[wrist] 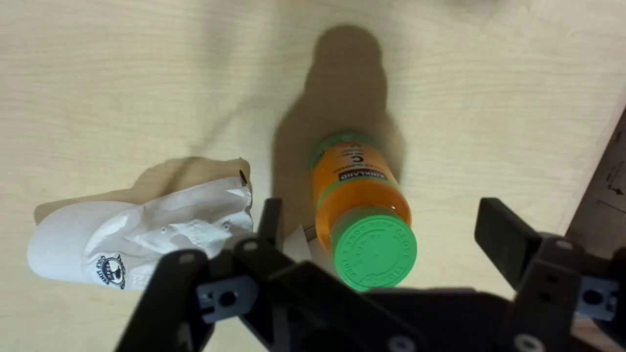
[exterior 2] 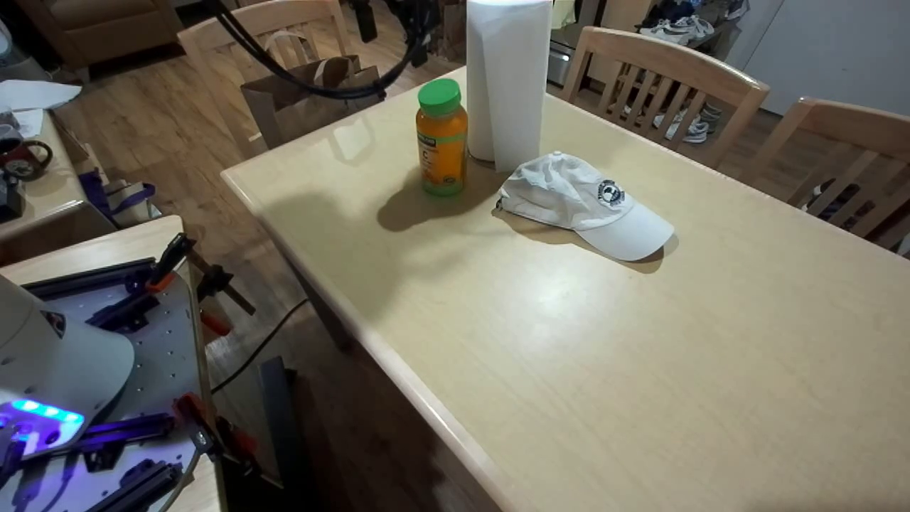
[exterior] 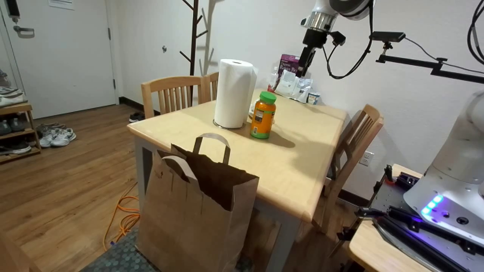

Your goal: Take the lid off the orange bottle

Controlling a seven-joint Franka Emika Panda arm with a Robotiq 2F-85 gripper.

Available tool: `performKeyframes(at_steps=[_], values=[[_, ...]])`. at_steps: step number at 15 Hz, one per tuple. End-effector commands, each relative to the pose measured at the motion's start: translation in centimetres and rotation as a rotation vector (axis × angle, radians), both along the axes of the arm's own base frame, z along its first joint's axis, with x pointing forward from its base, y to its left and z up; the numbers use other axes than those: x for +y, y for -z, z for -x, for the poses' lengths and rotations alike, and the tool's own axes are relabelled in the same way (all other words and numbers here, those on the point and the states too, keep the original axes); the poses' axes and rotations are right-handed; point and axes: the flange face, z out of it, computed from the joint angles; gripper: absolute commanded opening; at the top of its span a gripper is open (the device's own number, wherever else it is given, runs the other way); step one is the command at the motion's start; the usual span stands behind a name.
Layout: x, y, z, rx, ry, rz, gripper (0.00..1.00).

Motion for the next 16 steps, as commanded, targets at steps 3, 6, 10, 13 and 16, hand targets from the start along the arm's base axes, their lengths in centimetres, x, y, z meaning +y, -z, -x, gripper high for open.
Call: performKeyframes(at_steps=[3, 6, 10, 13, 16], values=[[2.7, 1.9, -2.2, -0.153, 0.089, -0.048, 1.00], [5.4, 4.7, -3.4, -0.151, 0.104, -0.074, 1.00], [6.8, 7.5, -4.2, -0.126, 0.145, -0.044, 1.00], [6.7, 8.1, -4.8, -0.169, 0.170, -0.017, 1.00], [6.7, 8.4, -5.2, -0.211, 0.184, -0.004, 1.00]])
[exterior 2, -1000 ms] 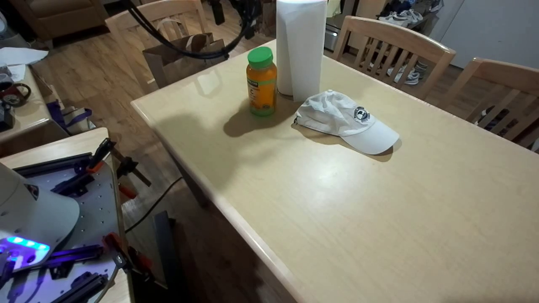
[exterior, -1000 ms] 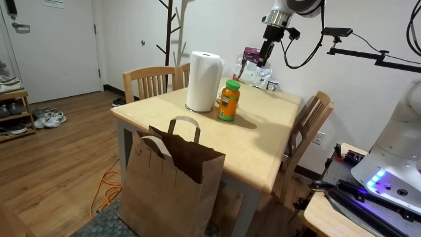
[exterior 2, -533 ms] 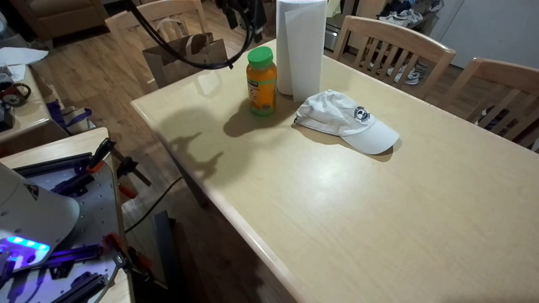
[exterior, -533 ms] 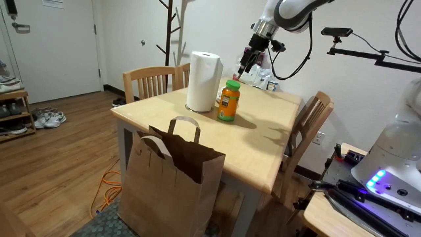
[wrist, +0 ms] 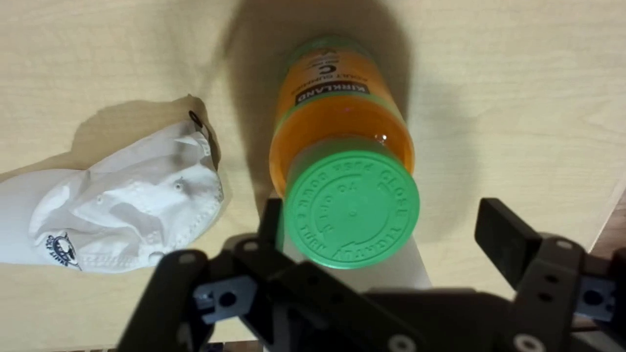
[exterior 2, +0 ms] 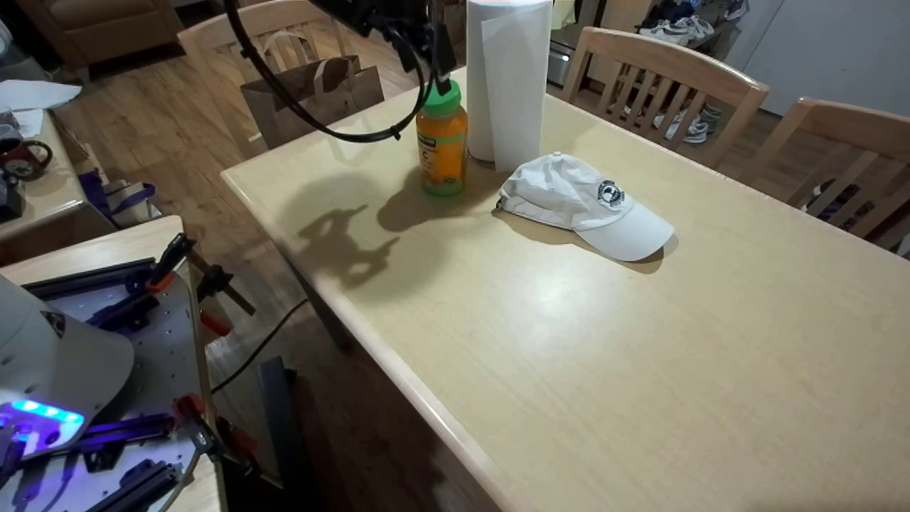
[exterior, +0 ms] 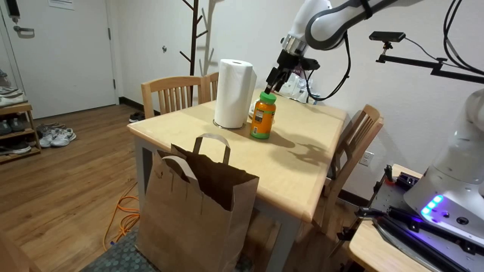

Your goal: Take the lid off the orange bottle

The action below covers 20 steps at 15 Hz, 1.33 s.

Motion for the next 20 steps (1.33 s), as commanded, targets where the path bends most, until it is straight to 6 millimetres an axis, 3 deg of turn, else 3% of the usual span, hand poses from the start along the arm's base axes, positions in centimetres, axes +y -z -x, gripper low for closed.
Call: performKeyframes(at_steps=[1, 11, 12, 13, 16, 20], values=[[0.1, 0.3, -0.8, -0.041, 0.034, 0.016, 1.00], [-0.5, 2.6, -3.1, -0.038, 0.099, 0.007, 1.00], [-0.5, 2.8, -3.4, -0.041, 0.099, 0.006, 0.91], [-0.5, 3.0, -3.6, -0.046, 0.098, 0.003, 0.74], [-0.2, 3.1, -4.0, -0.050, 0.097, 0.001, 0.53], [-0.2, 2.9, -4.1, -0.051, 0.102, 0.003, 0.50]])
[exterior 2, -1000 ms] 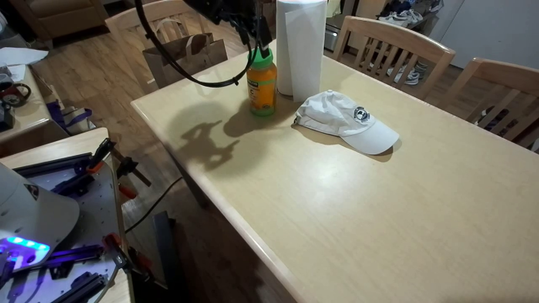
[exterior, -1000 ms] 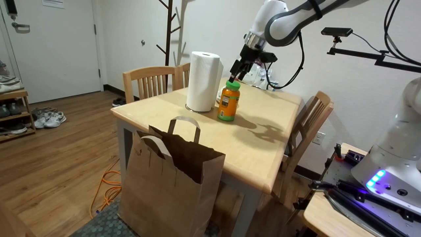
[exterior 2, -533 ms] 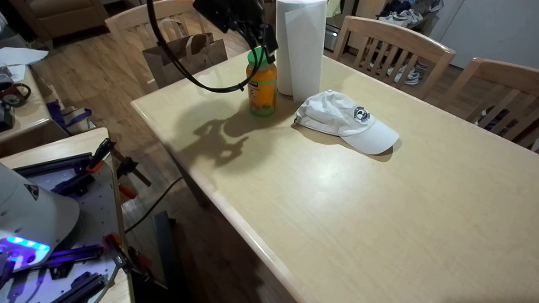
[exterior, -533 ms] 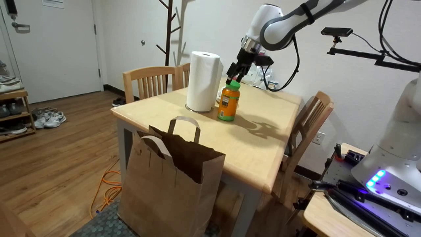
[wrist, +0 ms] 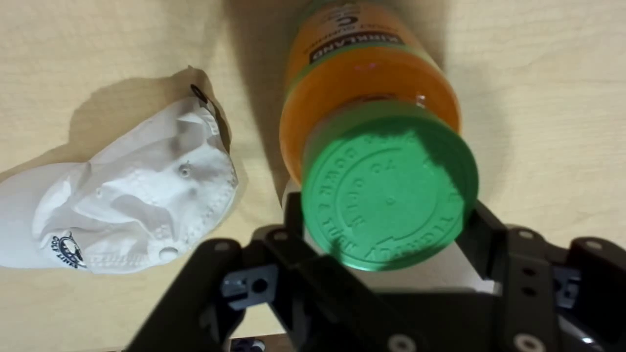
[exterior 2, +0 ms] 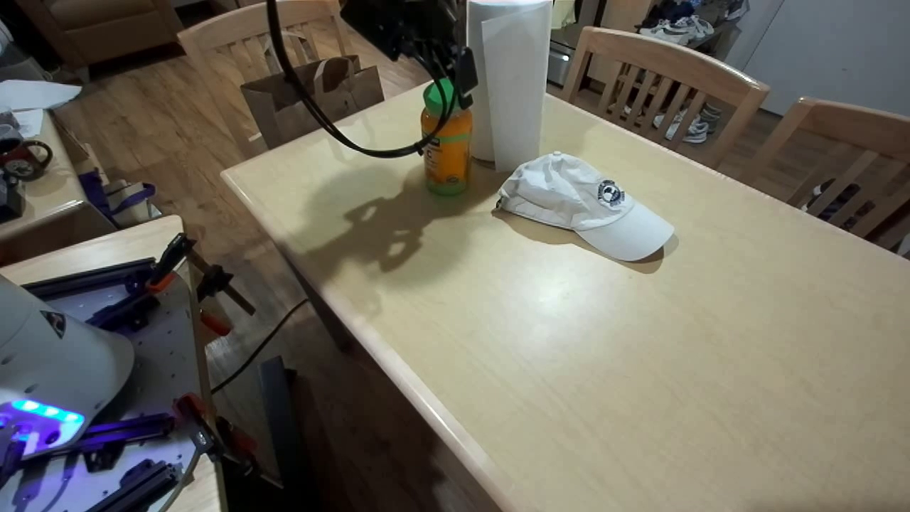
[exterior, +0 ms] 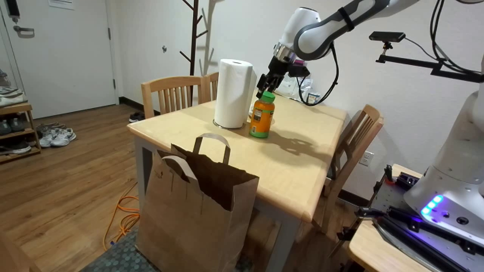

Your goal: Take the lid off the orange bottle

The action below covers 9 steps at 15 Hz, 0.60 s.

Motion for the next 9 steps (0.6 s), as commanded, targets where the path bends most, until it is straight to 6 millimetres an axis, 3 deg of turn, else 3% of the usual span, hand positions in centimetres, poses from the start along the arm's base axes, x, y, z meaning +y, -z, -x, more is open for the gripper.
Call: performKeyframes(at_steps=[1, 9], values=[[0.2, -0.3, -0.4, -0.019, 0.017, 0.017, 0.50], [0.4, -5.1, -0.3, -0.050, -0.009, 0.078, 0.50]])
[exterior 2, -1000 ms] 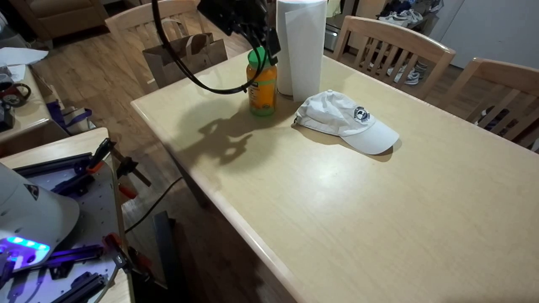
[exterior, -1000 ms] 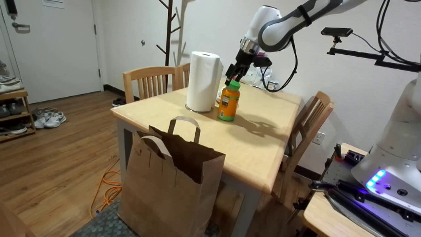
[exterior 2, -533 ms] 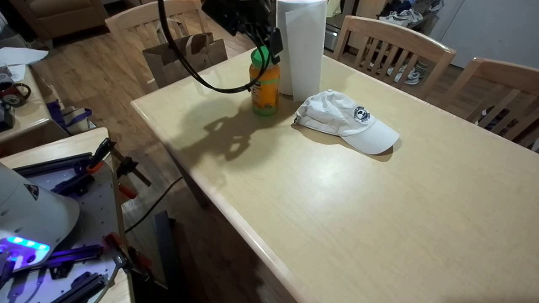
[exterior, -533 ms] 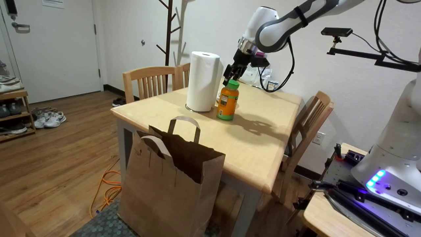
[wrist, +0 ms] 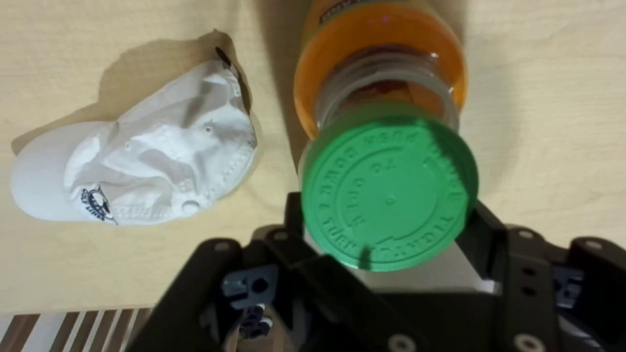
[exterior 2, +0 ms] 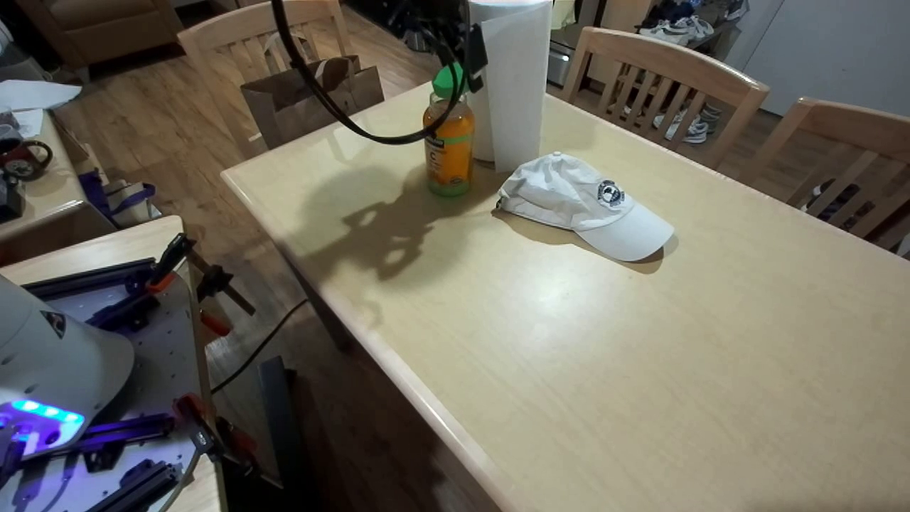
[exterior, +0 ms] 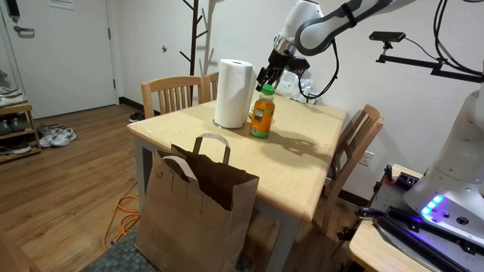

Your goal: Take the lid off the orange bottle

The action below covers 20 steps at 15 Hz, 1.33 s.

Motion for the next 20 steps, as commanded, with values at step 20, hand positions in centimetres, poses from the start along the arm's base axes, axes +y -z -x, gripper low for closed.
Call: performKeyframes(at_steps=[20], values=[[9.7, -0.5, 10.7, 0.460, -0.368, -0.106, 0.50]])
